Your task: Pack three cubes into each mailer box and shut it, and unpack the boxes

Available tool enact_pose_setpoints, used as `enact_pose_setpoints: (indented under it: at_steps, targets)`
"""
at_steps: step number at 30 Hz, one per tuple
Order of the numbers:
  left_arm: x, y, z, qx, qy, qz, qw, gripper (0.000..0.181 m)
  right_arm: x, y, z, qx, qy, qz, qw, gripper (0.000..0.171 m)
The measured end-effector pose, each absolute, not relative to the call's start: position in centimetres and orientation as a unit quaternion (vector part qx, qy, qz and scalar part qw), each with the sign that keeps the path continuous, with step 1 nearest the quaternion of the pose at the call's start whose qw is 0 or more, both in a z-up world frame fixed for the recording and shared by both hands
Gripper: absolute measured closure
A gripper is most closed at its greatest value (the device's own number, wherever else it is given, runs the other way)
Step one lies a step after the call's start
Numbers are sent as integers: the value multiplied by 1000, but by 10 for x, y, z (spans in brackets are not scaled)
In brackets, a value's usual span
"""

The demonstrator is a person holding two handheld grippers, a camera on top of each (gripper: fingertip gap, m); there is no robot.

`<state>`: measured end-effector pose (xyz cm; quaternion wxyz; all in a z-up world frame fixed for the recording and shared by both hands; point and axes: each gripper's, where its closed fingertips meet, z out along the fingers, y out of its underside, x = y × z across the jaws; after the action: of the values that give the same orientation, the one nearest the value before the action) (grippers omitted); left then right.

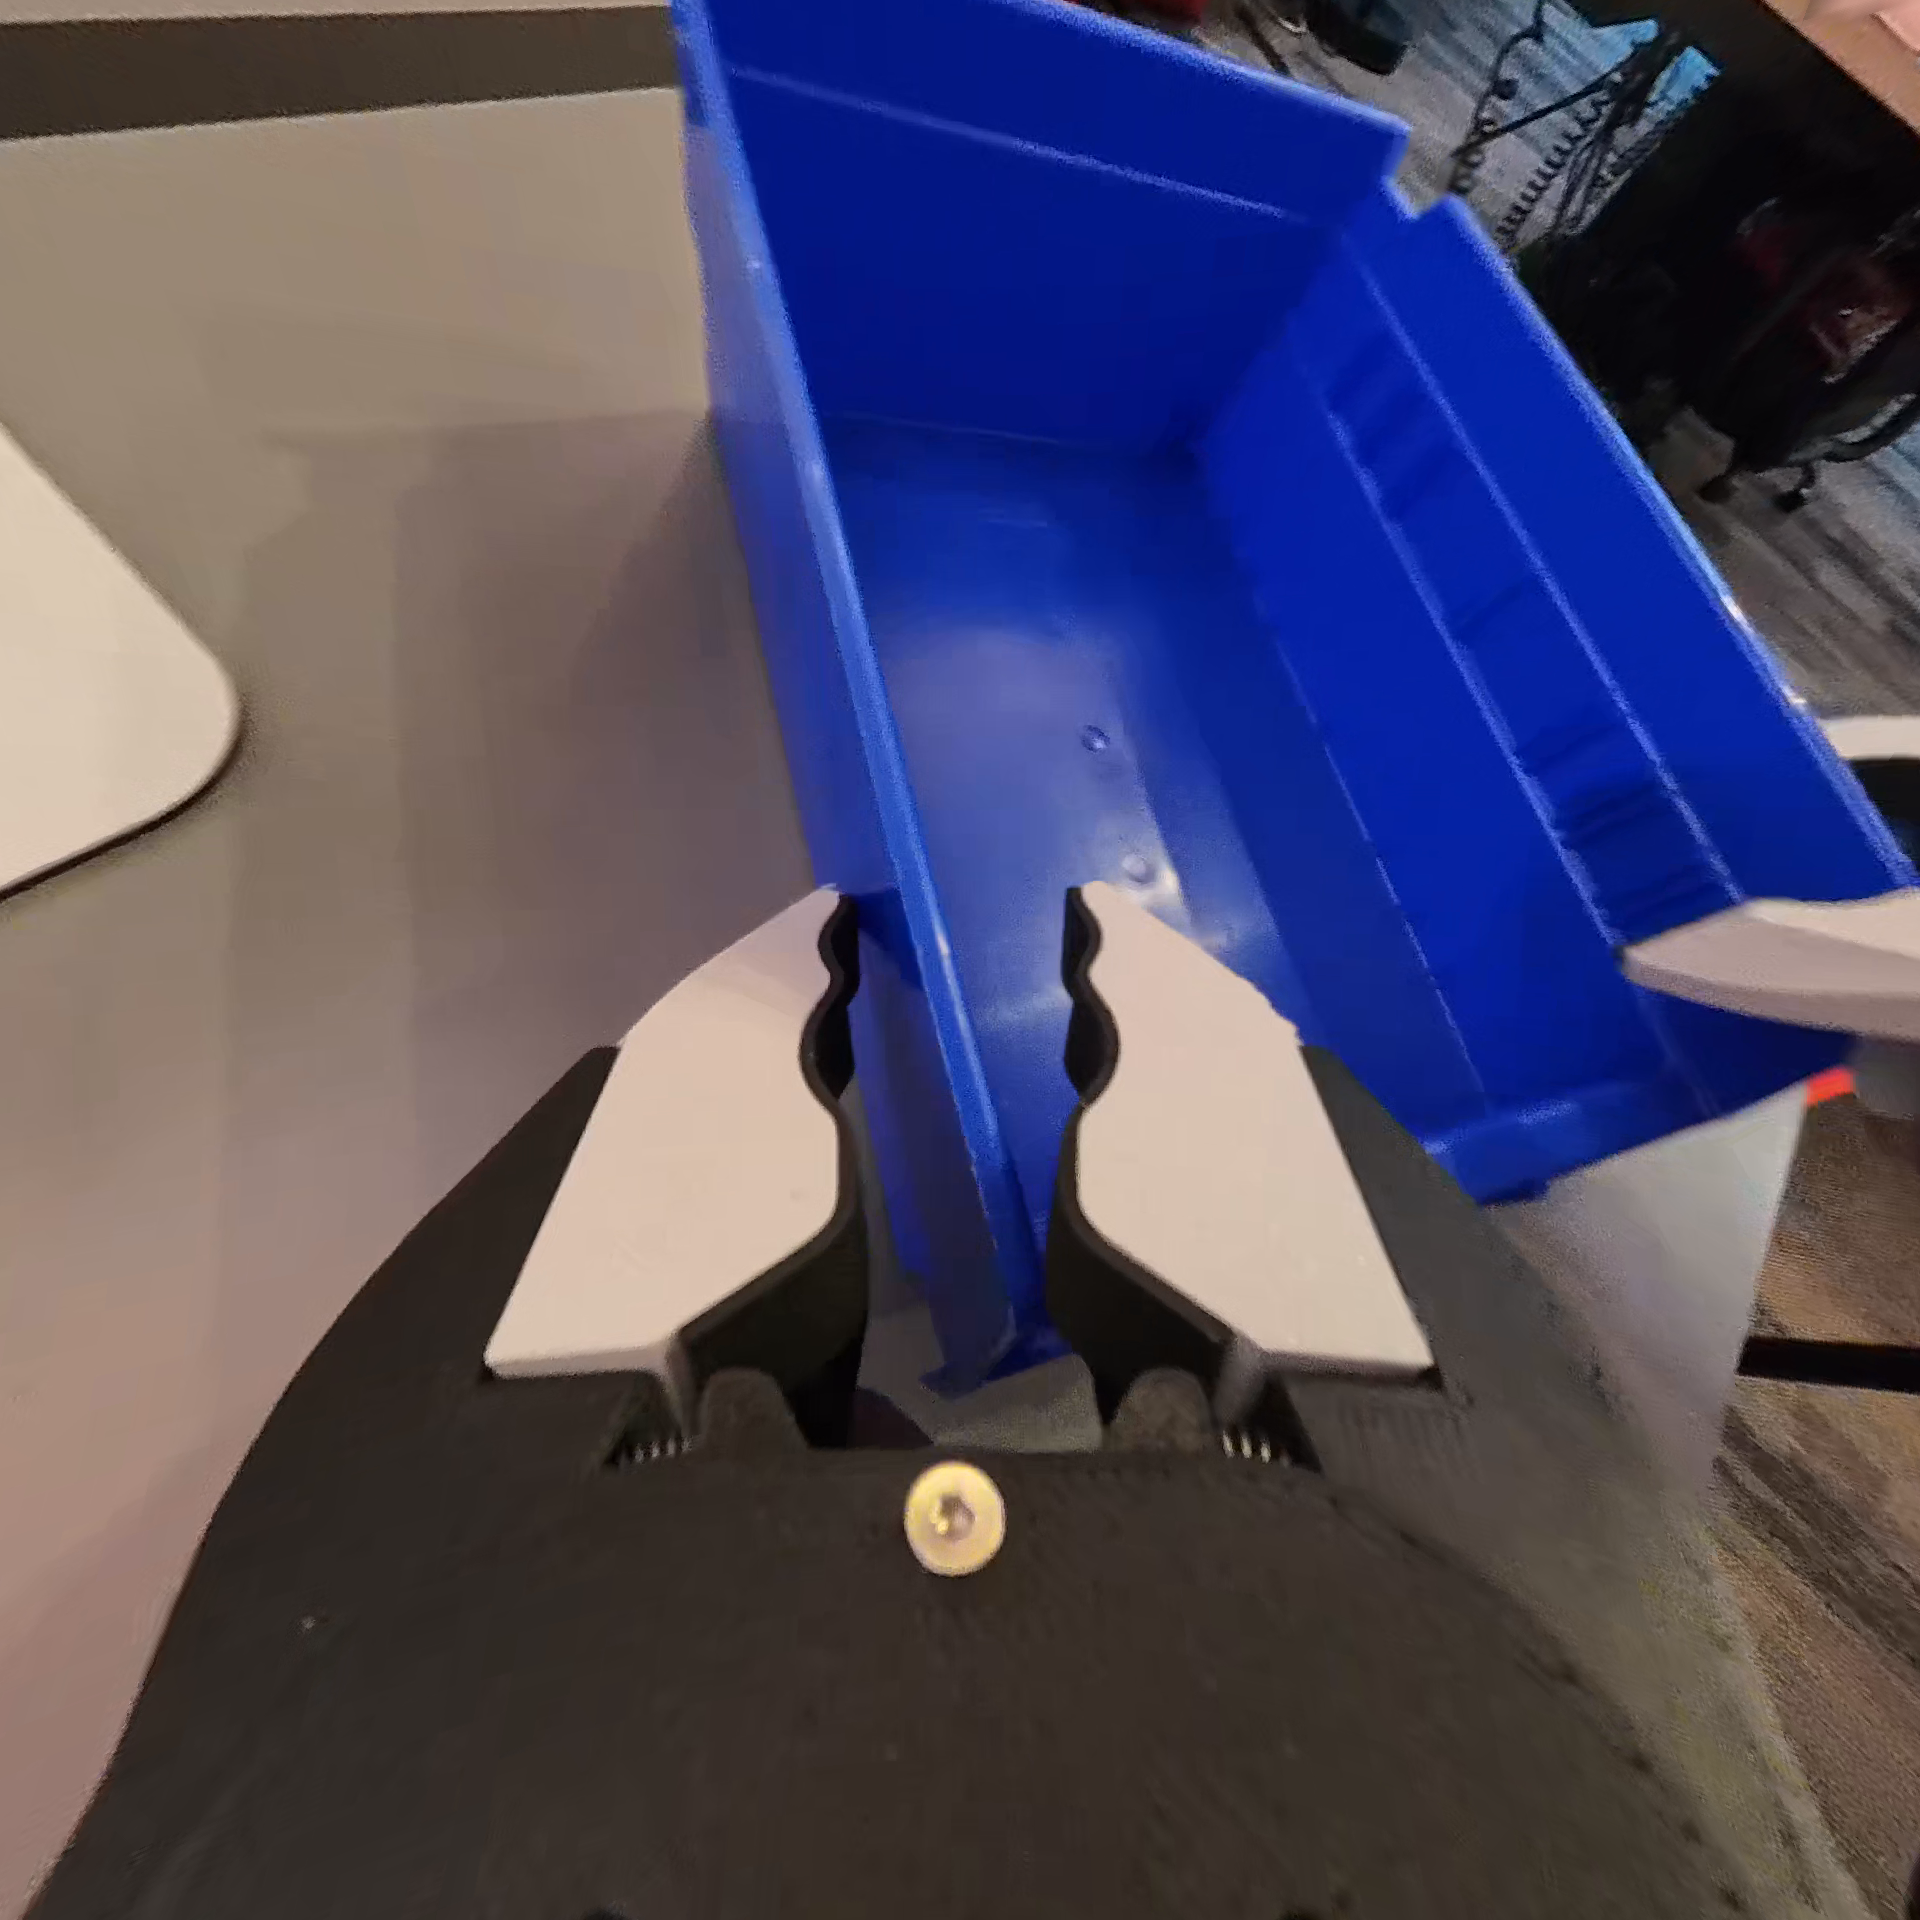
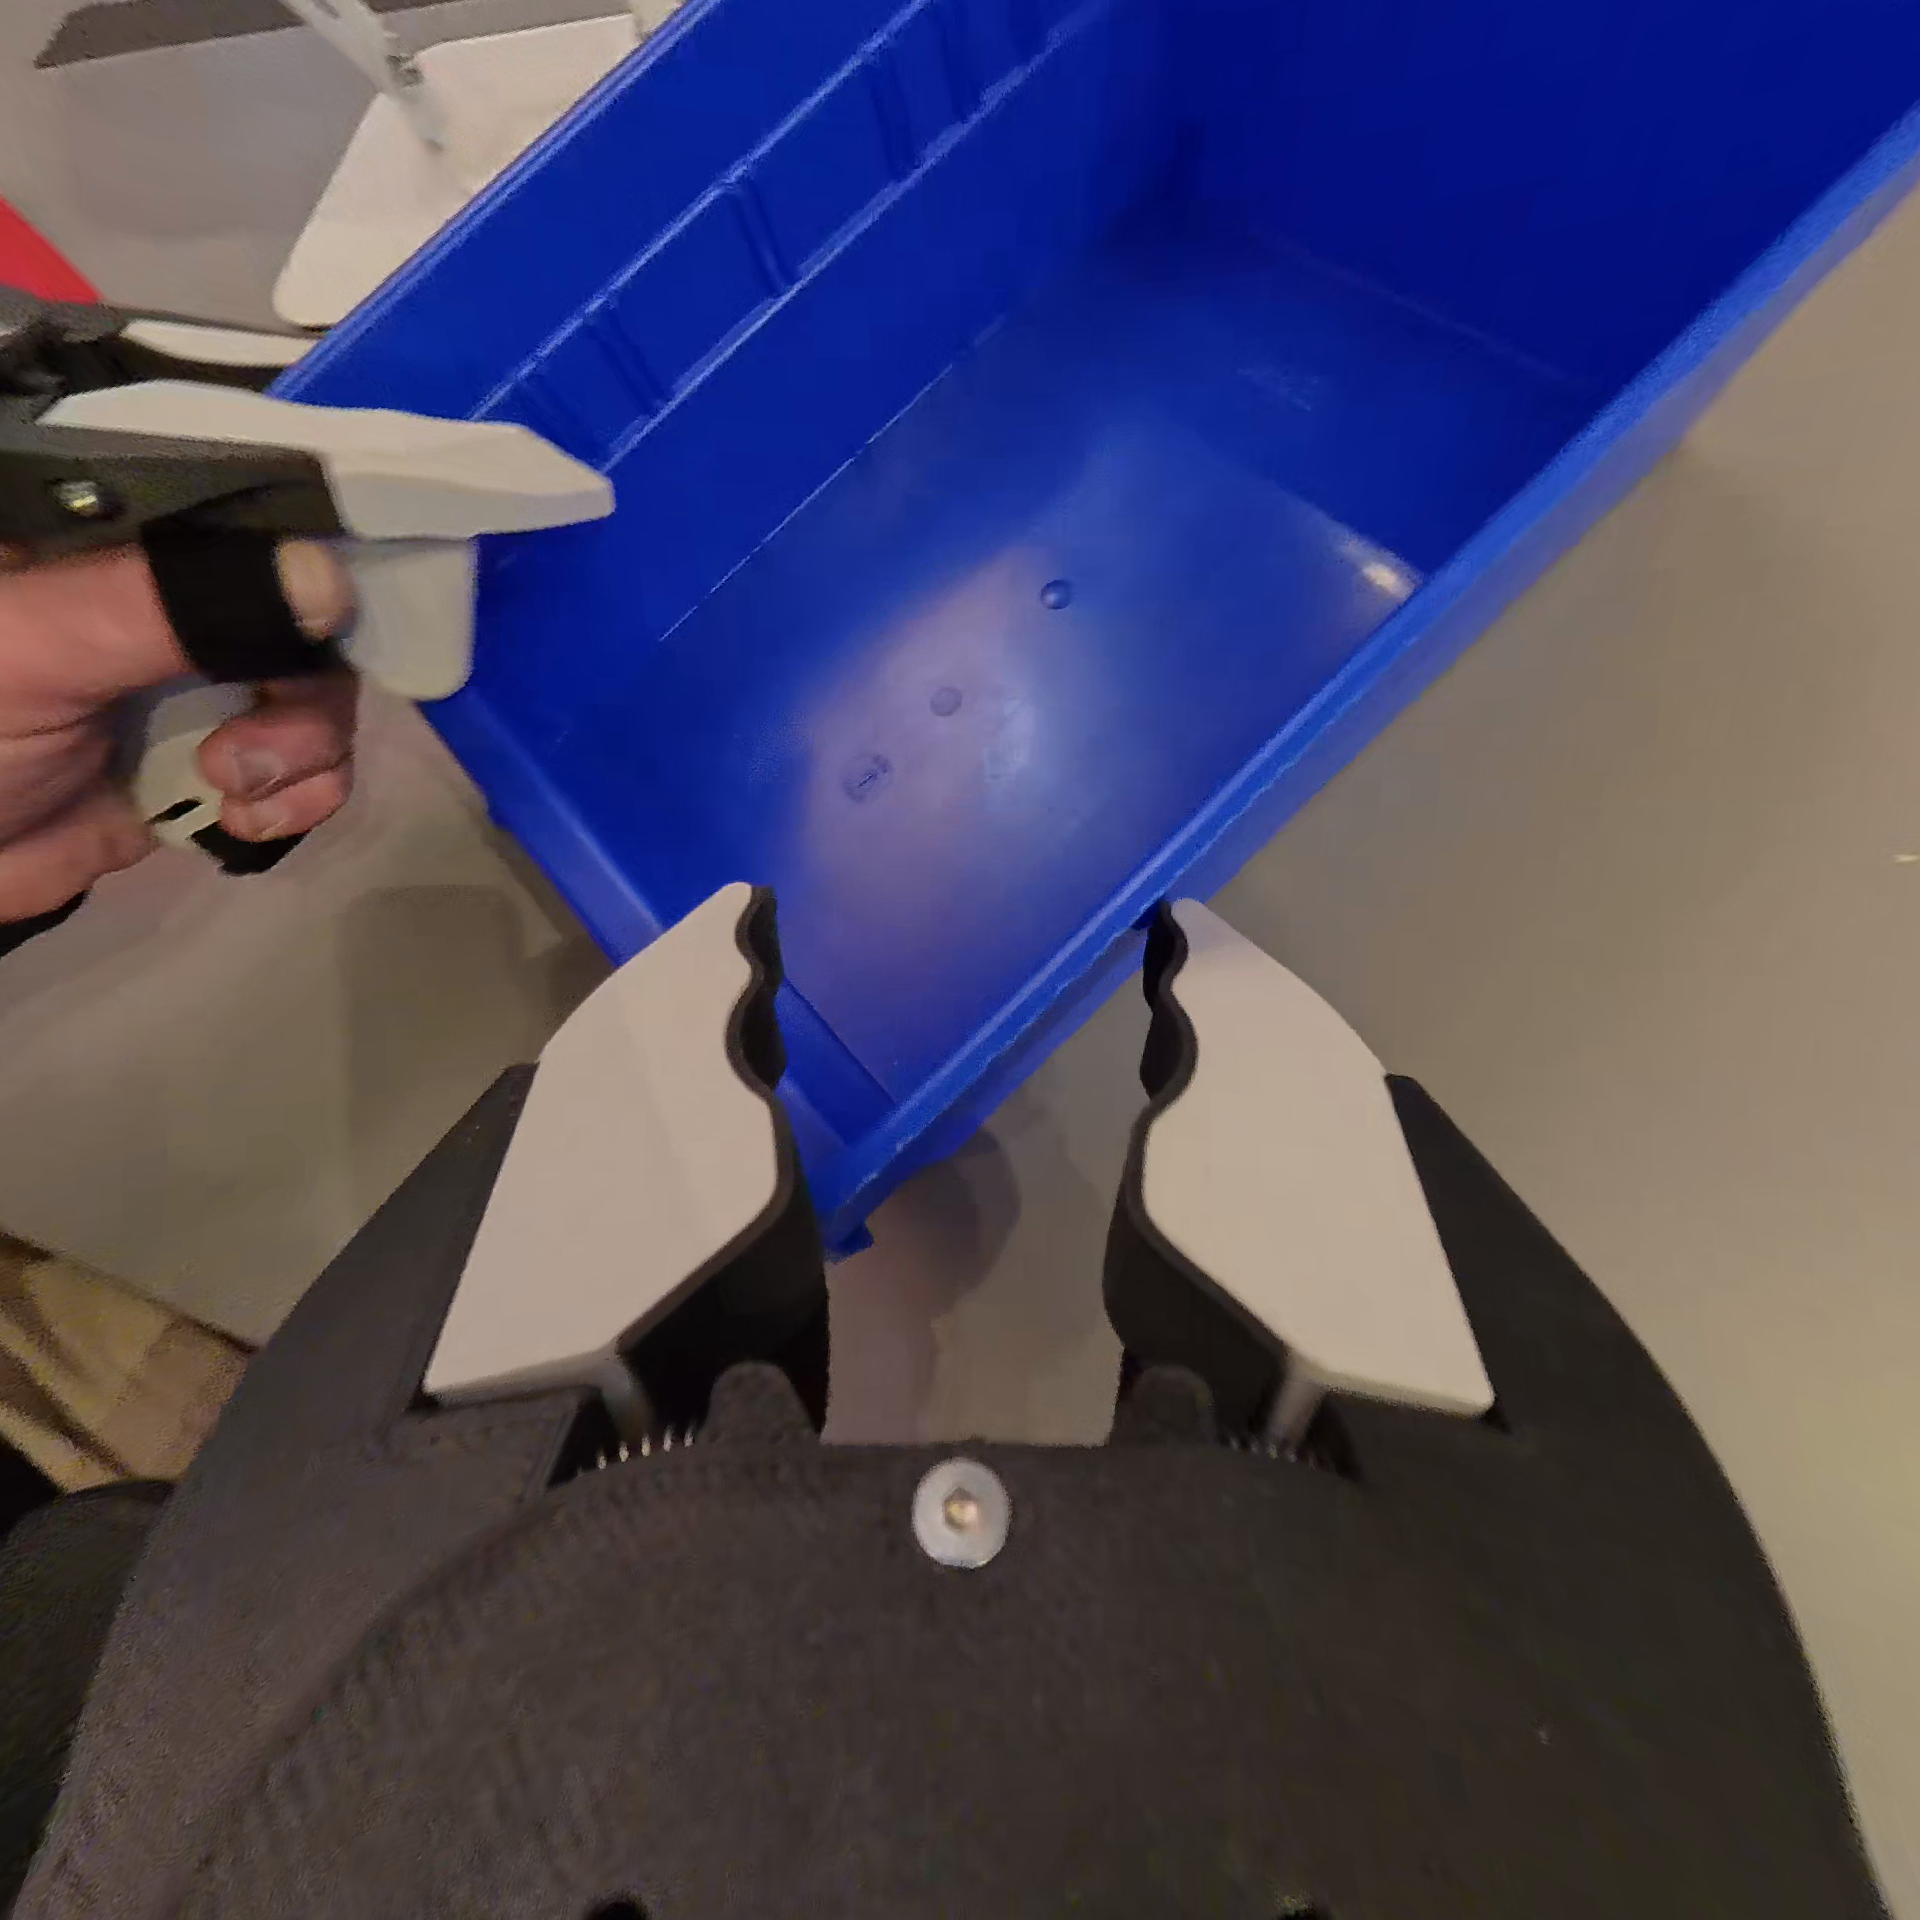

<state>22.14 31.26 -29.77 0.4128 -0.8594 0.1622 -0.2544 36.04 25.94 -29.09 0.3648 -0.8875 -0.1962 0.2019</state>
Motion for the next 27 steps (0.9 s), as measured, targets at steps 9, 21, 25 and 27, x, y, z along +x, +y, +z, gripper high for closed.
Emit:
enact_pose_setpoints:
  at_steps: [9, 21, 25, 27]
  targets:
    - [283, 326, -286, -841, 164, -352, 377, 101, 426, 337, -290, -900, -167, 185, 357, 133]
    - [322, 348, -273, -816, 181, -403, 373, 95, 482, 417, -292, -910, -159, 154, 351, 159]
    - [287, 303, -239, -797, 243, -380, 402, 105, 486, 431, -293, -910, -172, 149, 346, 162]
    - [243, 277, -219, -790, 265, -340, 437, 103, 487, 437, -293, -910, -173, 148, 346, 158]
